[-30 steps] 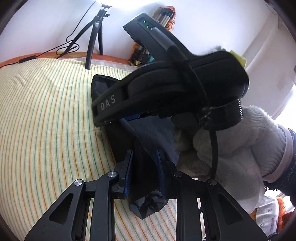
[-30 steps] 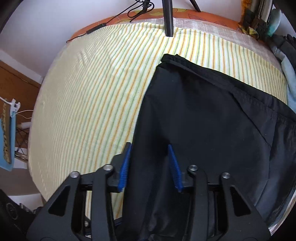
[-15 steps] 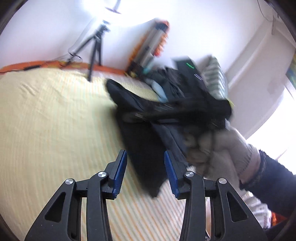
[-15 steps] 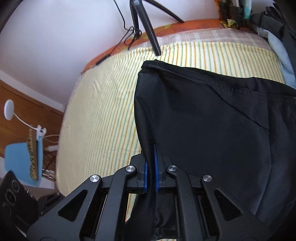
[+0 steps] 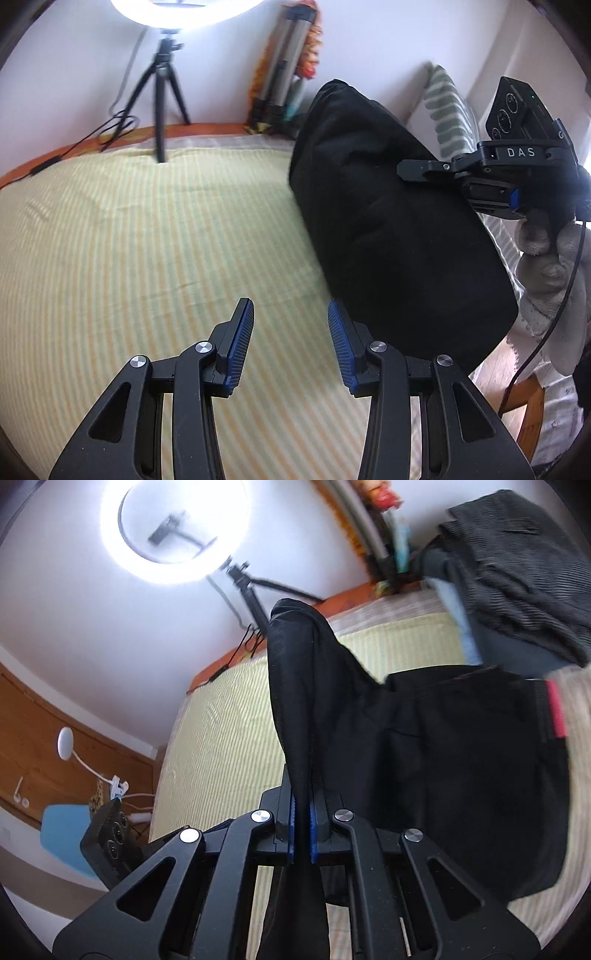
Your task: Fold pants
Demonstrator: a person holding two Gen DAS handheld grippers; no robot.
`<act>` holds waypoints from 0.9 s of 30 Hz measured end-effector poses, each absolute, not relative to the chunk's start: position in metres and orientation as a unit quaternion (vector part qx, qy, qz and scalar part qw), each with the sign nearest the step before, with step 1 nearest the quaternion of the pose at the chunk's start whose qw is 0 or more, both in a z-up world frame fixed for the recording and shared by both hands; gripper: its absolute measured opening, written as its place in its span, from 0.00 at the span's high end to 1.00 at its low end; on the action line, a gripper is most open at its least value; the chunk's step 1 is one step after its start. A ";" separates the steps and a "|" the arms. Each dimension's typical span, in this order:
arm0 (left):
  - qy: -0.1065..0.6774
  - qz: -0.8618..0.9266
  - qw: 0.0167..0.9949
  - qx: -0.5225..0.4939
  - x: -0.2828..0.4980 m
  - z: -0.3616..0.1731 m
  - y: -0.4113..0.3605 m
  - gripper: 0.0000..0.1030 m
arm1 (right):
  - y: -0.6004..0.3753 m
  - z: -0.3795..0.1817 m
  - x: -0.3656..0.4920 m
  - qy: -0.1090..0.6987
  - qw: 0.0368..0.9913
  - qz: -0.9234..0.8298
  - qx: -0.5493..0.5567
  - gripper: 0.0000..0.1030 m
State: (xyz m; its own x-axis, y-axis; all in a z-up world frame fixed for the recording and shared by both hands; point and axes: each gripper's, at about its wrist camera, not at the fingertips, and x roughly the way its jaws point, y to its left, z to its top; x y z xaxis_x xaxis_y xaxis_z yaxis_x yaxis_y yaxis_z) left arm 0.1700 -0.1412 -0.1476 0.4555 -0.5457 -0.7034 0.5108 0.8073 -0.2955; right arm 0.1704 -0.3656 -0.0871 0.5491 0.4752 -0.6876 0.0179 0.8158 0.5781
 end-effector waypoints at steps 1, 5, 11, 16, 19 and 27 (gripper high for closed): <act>0.418 -0.316 0.852 -0.018 0.167 -0.147 -0.149 0.61 | -0.379 -0.087 0.165 0.453 0.839 0.126 0.275 0.94; 0.407 -0.342 0.847 0.003 0.164 -0.145 -0.186 0.61 | -0.422 -0.092 0.150 0.451 0.840 0.093 0.287 0.95; 0.398 -0.377 0.836 0.038 0.158 -0.146 -0.235 0.61 | -0.476 -0.106 0.140 0.464 0.841 0.044 0.276 0.95; 0.403 -0.392 0.823 0.077 0.154 -0.156 -0.268 0.61 | -0.501 -0.135 0.149 0.481 0.835 0.029 0.266 0.95; 0.405 -0.398 0.817 0.102 0.148 -0.166 -0.282 0.61 | -0.509 -0.146 0.154 0.487 0.836 0.028 0.250 0.95; 0.411 -0.392 0.811 0.140 0.141 -0.181 -0.299 0.61 | -0.524 -0.169 0.151 0.498 0.829 0.026 0.252 0.95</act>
State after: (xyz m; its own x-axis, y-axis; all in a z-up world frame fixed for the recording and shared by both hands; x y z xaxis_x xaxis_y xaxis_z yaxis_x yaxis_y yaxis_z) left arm 0.1412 -0.2994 -0.1812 0.3546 -0.5206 -0.7767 0.7514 0.6531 -0.0947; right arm 0.1515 -0.5239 -0.1695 0.5021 0.2941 -0.8133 0.2086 0.8715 0.4439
